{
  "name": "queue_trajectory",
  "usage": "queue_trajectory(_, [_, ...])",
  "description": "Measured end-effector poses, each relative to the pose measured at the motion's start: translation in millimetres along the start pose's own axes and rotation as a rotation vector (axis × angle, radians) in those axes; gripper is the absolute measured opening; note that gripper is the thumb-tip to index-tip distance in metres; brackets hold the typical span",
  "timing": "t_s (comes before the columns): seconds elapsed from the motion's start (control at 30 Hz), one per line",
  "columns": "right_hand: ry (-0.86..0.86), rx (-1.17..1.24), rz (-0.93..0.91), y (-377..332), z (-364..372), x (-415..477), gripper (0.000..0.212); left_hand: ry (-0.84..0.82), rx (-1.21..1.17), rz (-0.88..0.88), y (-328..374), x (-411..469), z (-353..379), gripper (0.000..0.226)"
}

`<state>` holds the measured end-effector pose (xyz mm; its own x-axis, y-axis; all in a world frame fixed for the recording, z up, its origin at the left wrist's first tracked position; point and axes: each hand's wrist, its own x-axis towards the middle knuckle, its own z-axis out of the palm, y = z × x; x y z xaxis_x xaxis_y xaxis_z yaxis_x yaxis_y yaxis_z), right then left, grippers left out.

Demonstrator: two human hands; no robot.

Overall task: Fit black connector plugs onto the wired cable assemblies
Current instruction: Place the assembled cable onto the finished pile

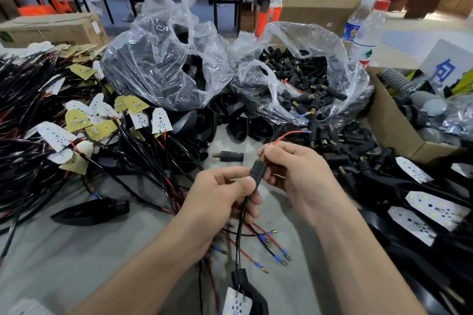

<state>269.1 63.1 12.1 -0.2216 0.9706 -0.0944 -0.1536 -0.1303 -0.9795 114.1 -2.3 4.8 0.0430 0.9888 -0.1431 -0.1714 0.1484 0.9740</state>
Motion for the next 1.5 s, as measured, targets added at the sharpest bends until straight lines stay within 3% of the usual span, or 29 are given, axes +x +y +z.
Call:
queue_trajectory(0.17, [0.176,-0.004,-0.050,3,8,1,0.024,-0.006,0.040,-0.053,3,1,-5,0.019])
queue_trajectory(0.37, [0.500,0.216,-0.070,-5,-9,12,0.022,-0.068,0.062,-0.112,4,-2,0,0.015])
queue_trajectory(0.5, [0.569,0.207,-0.147,-3,-15,14,0.030,-0.060,0.211,-0.055,1,-1,2,0.018])
queue_trajectory(0.63, [0.623,0.264,-0.220,-5,-17,14,0.032,-0.115,0.064,-0.122,4,-2,-1,0.019])
queue_trajectory(0.73, [0.529,0.295,-0.156,-6,-17,13,0.032,-0.090,0.074,-0.115,4,-3,-1,0.019])
queue_trajectory(0.87, [0.130,0.123,0.115,0,-9,11,0.070,0.049,0.010,-0.075,4,0,-2,0.019])
queue_trajectory(0.93, [-0.013,0.042,0.112,4,-5,8,0.062,0.103,0.040,-0.014,4,2,-4,0.019])
queue_trajectory(1.03, [-0.204,-0.149,0.031,10,-2,2,0.032,0.137,0.125,0.091,4,4,-6,0.018])
queue_trajectory(1.13, [-0.148,-0.088,-0.017,8,-1,1,0.012,0.145,0.235,0.127,1,6,-5,0.021])
queue_trajectory(1.33, [0.042,0.164,-0.019,-5,-6,1,0.014,0.186,0.229,0.114,-2,7,-11,0.034])
queue_trajectory(1.5, [0.121,0.282,-0.036,-11,-10,1,0.015,0.278,0.397,0.164,-1,8,-12,0.025])
